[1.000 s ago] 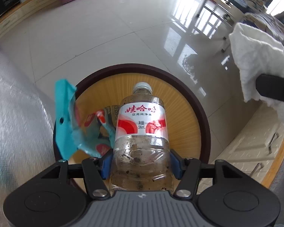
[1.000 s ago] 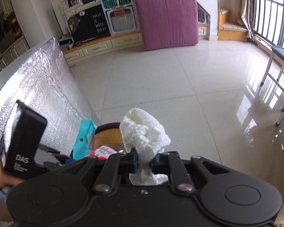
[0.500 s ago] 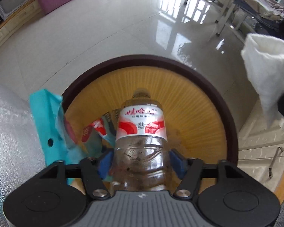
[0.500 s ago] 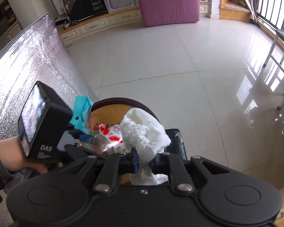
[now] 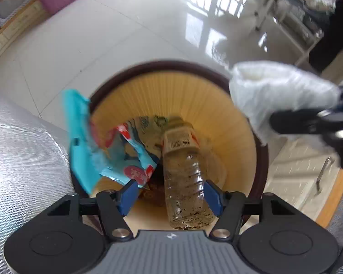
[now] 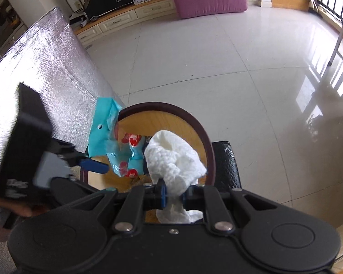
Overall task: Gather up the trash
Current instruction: 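Open the left tool to drop the bottle while the right tool releases the tissue, then raise both open tools away from the wastebasket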
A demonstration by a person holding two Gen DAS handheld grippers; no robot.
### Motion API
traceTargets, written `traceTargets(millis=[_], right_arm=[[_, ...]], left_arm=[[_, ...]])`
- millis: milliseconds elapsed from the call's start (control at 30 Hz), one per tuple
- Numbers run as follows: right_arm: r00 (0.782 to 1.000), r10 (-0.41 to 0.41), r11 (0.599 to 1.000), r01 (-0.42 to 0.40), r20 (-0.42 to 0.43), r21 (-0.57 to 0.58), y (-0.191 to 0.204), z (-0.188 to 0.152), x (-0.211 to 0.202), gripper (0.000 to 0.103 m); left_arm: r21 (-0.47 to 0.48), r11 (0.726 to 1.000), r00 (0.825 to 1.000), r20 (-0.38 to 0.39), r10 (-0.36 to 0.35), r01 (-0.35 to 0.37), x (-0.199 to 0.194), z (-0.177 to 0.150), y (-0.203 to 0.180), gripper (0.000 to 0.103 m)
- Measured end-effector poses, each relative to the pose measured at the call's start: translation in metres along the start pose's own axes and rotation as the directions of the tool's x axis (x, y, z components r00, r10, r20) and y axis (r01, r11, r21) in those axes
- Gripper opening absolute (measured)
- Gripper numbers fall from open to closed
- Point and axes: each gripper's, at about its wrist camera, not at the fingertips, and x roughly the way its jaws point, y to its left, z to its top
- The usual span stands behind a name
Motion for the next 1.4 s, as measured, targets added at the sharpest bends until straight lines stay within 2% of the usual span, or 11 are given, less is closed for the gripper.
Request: traceTargets(millis=[300, 367, 467, 633, 767, 833, 867, 900, 933, 1233, 1400], right_arm=[[0.997, 0.064, 0.991, -0.067, 0.031, 0.116, -0.009, 0.013, 0.010, 0.013], [0.997, 0.070, 0.990, -0.073, 0.030, 0.117, -0.006, 0.015, 0.012, 0.013], [0.999, 0.047, 0.992, -0.049, 0.014, 0.119, -0.006, 0.016, 0.022, 0.014], [0.991, 0.123, 0.989, -0.118, -0.049, 0.092, -0.002, 0.007, 0.041, 0.014], [0.996, 0.052, 0.998, -0.050, -0.079, 0.029, 0.013, 0.007, 0.050, 0.014], [0.997, 0.001, 0.999, 0.001, -0.077, 0.036, 0.011, 0.008, 0.055, 0.021], [0.998, -0.020, 0.999, 0.023, -0.064, 0.048, 0.007, 0.009, 0.056, 0.037], [0.998, -0.032, 0.997, 0.035, -0.047, 0.068, 0.005, 0.009, 0.057, 0.066], [0.998, -0.043, 0.995, 0.046, -0.038, 0.086, 0.003, 0.009, 0.057, 0.076], [0.999, -0.018, 0.999, 0.020, -0.041, 0.044, 0.000, 0.005, 0.049, 0.076], [1.000, -0.009, 1.000, 0.010, -0.029, 0.019, 0.000, 0.005, 0.039, 0.090]], left_arm=[[-0.066, 0.997, 0.995, 0.087, -0.045, 0.051, -0.030, -0.010, 0.001, 0.060], [-0.119, 0.992, 0.986, 0.162, -0.030, 0.049, -0.051, -0.019, 0.006, 0.066], [-0.243, 0.970, 0.968, 0.247, 0.042, 0.020, -0.076, -0.035, 0.020, 0.092], [-0.443, 0.896, 0.931, 0.338, 0.140, 0.026, -0.104, -0.049, 0.046, 0.098], [-0.469, 0.882, 0.924, 0.358, 0.135, 0.053, -0.111, -0.044, 0.051, 0.102], [-0.458, 0.887, 0.928, 0.352, 0.123, 0.056, -0.111, -0.043, 0.048, 0.103], [-0.451, 0.891, 0.932, 0.344, 0.118, 0.054, -0.109, -0.042, 0.046, 0.103], [-0.446, 0.893, 0.935, 0.335, 0.115, 0.050, -0.106, -0.041, 0.045, 0.103], [-0.443, 0.895, 0.939, 0.324, 0.117, 0.041, -0.099, -0.043, 0.043, 0.103], [-0.458, 0.889, 0.948, 0.276, 0.159, -0.015, -0.087, -0.048, 0.052, 0.103], [-0.460, 0.887, 0.950, 0.264, 0.168, -0.029, -0.087, -0.048, 0.052, 0.103]])
